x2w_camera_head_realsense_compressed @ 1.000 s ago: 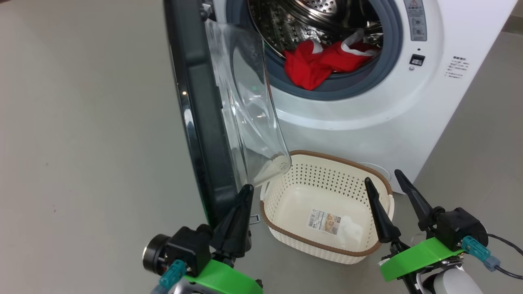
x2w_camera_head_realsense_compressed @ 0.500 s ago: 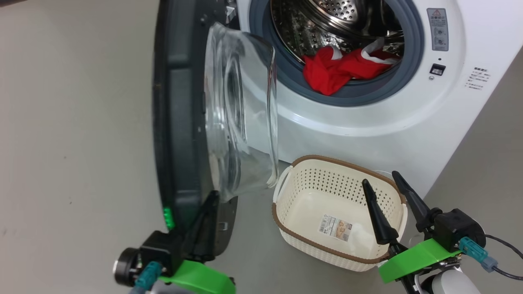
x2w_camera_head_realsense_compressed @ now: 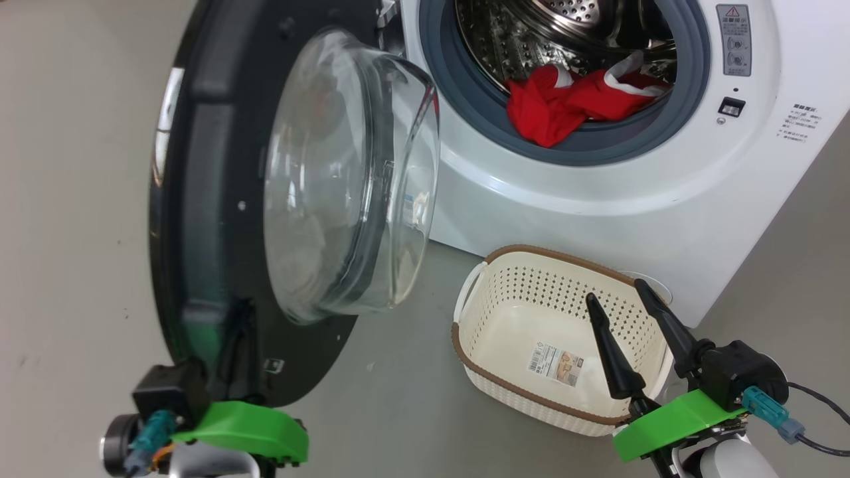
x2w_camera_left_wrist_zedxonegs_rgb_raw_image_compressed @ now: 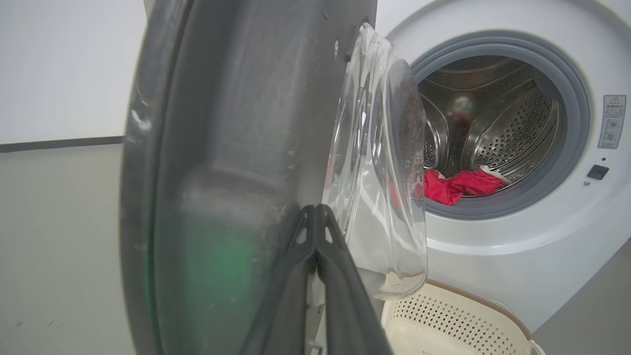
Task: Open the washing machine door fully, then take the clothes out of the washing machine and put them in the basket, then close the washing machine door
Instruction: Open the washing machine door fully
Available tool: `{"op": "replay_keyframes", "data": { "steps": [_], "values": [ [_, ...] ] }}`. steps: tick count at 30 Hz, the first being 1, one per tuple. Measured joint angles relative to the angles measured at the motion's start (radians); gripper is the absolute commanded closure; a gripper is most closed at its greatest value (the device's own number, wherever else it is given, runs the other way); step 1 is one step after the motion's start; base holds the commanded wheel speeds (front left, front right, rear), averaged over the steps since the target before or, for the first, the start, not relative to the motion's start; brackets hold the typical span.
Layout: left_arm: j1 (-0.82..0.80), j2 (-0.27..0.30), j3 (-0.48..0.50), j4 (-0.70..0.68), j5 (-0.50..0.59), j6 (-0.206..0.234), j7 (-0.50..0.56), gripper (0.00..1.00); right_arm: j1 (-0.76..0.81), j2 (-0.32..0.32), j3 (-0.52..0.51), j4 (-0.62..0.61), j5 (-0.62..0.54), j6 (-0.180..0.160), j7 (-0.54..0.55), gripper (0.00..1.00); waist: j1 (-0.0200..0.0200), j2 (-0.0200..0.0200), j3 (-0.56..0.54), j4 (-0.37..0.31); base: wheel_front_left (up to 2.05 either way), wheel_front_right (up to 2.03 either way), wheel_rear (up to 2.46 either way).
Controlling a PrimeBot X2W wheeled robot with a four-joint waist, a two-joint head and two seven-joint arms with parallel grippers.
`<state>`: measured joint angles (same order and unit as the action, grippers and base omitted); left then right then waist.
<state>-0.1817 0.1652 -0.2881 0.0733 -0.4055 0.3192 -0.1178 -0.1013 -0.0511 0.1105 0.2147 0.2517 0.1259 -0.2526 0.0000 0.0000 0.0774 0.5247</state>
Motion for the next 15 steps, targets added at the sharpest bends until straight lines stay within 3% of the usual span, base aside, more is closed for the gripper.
{"op": "replay_keyframes", "data": {
  "steps": [15],
  "values": [
    [-0.024, 0.033, 0.109, 0.094, -0.033, 0.019, -0.078, 1.0, -0.002, 0.0, 0.024, -0.001, -0.035, 0.0, 0.0, 0.0, 0.0, 0.0, 0.038, 0.001, 0.0, 0.0, 0.0]
  ]
}}
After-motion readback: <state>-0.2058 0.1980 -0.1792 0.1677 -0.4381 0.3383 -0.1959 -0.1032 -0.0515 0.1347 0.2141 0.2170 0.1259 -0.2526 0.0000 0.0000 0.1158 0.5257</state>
